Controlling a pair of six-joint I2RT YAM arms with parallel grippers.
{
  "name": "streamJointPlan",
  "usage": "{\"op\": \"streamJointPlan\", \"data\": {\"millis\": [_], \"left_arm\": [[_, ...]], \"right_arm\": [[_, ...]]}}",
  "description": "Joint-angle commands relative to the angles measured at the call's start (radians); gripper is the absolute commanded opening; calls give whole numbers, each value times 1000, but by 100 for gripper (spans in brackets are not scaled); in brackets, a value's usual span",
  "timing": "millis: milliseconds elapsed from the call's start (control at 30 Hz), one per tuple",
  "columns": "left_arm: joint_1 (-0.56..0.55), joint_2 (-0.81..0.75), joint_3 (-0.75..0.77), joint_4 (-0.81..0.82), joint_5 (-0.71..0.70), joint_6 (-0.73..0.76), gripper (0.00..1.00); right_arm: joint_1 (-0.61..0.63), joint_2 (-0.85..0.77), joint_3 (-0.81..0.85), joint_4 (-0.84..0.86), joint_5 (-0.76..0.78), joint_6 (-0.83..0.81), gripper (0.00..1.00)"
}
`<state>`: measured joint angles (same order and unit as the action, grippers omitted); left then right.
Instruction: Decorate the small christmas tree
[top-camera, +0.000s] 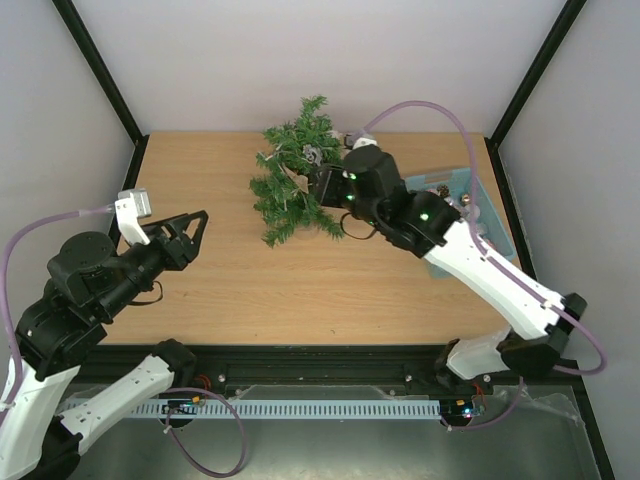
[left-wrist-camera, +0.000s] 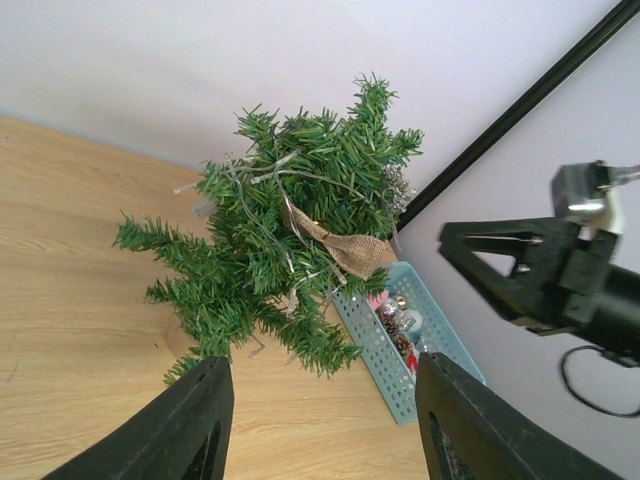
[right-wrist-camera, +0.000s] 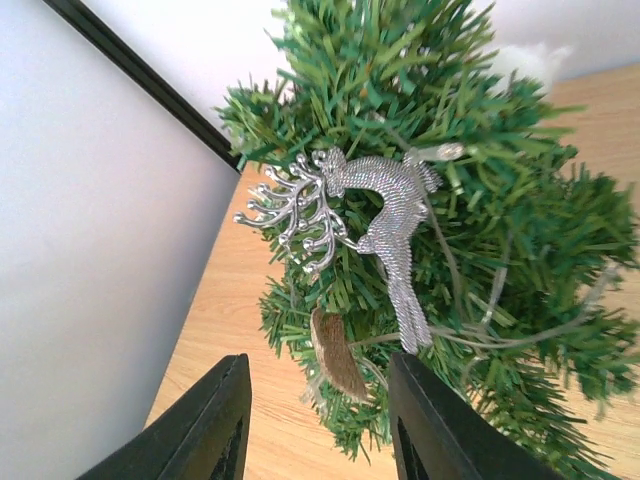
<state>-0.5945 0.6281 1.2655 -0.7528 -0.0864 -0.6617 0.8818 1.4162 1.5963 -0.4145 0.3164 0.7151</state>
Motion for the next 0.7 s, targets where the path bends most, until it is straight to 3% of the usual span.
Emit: {"op": "streamJointPlan", "data": {"millis": [0, 167, 333, 467, 667], "left_arm": [[1, 15, 43, -37, 7, -10, 55], [1, 3, 6, -79, 24, -10, 69], [2, -11, -57, -100, 17, -19, 97], [1, -2, -73, -101, 16, -19, 100], [2, 42, -58, -128, -1, 5, 99]], "right_arm": [[-30, -124, -9, -89, -15, 16, 41], [-185, -271, -162, -137, -117, 24, 46], [-384, -337, -295, -162, -241, 4, 61], [-512, -336, -396, -152, -335, -6, 80], [-718, -286, -490, -128, -385, -34, 96]]}}
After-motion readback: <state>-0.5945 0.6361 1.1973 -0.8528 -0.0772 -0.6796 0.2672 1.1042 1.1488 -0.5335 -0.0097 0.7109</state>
